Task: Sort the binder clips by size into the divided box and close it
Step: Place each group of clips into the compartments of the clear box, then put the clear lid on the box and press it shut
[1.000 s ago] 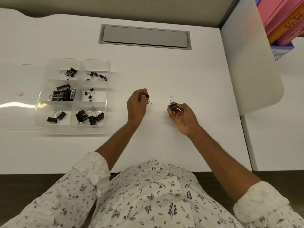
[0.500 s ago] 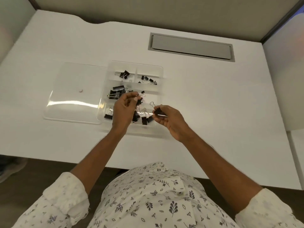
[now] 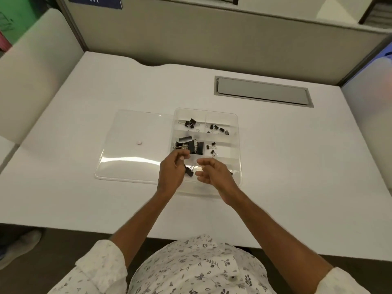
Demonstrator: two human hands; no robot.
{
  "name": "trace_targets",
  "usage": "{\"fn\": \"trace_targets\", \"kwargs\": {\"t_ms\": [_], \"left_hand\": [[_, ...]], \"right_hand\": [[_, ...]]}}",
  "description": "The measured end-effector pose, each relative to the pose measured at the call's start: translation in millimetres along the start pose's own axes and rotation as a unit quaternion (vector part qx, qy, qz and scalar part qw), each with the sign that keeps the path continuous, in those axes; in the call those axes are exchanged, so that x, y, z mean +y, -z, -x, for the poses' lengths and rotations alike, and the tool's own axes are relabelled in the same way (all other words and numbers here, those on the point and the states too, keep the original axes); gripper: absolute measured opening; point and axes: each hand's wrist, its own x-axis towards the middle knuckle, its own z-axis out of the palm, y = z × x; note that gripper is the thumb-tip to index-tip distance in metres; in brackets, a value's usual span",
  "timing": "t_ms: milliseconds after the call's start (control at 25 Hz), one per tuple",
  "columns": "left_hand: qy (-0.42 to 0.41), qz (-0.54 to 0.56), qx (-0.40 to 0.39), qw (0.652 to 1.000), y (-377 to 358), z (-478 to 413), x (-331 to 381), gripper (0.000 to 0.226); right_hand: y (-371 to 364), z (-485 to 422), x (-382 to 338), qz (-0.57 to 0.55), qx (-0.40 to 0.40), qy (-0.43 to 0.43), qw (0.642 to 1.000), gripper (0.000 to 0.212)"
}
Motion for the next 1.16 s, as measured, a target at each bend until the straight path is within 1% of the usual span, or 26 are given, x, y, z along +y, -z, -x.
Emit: {"fn": "trace_targets", "kwargs": {"t_ms": [120,360,480,560,640,720,840,920,1040,1160], "left_hand": [[-0.021,-0.01,-0.007,1.0,-4.2,10.5,-8.5,0.032],[-0.068,-0.041,0.001,0.997,-4.9,35.4,-3.4,0.031],[-0.11,-0.071,-0.007,0.991,-1.8,44.2,-1.4,0.033],[-0.143,-0.099,-0.012,0.985,0.0,47.2,0.4,0.035],[-0.15,-0.128,-0.013,0.98,7.4,49.9,-0.8,0.038],[-0.151,-0.155,-0.012,0.976,21.1,49.1,-6.7,0.042],[-0.143,-0.195,-0.014,0.97,46.2,42.3,-22.3,0.046],[-0.13,-0.205,-0.013,0.97,69.0,37.2,-34.3,0.047],[-0.125,-0.234,-0.016,0.964,105.6,23.8,-54.9,0.048],[-0.112,-0.262,-0.021,0.958,148.5,8.7,-80.0,0.053]], "right_hand": [[3.7,10.5,5.9,0.02,0.003,0.017,1.0,0.029],[15.8,22.7,10.0,0.075,-0.009,0.048,0.996,0.024],[15.6,29.0,17.0,0.108,-0.001,0.1,0.989,0.02],[13.6,30.7,20.1,0.149,0.006,0.138,0.979,0.021],[6.7,33.9,23.5,0.167,0.007,0.165,0.972,0.022],[-6.7,37.1,26.2,0.175,0.01,0.198,0.964,0.022],[-31.8,33.7,29.9,0.196,0.014,0.222,0.955,0.025],[-56.7,29.7,31.8,0.233,0.016,0.249,0.94,0.03],[-100.5,21.3,33.7,0.277,0.017,0.268,0.922,0.033],[-151.0,12.2,41.2,0.339,0.015,0.295,0.893,0.038]]}}
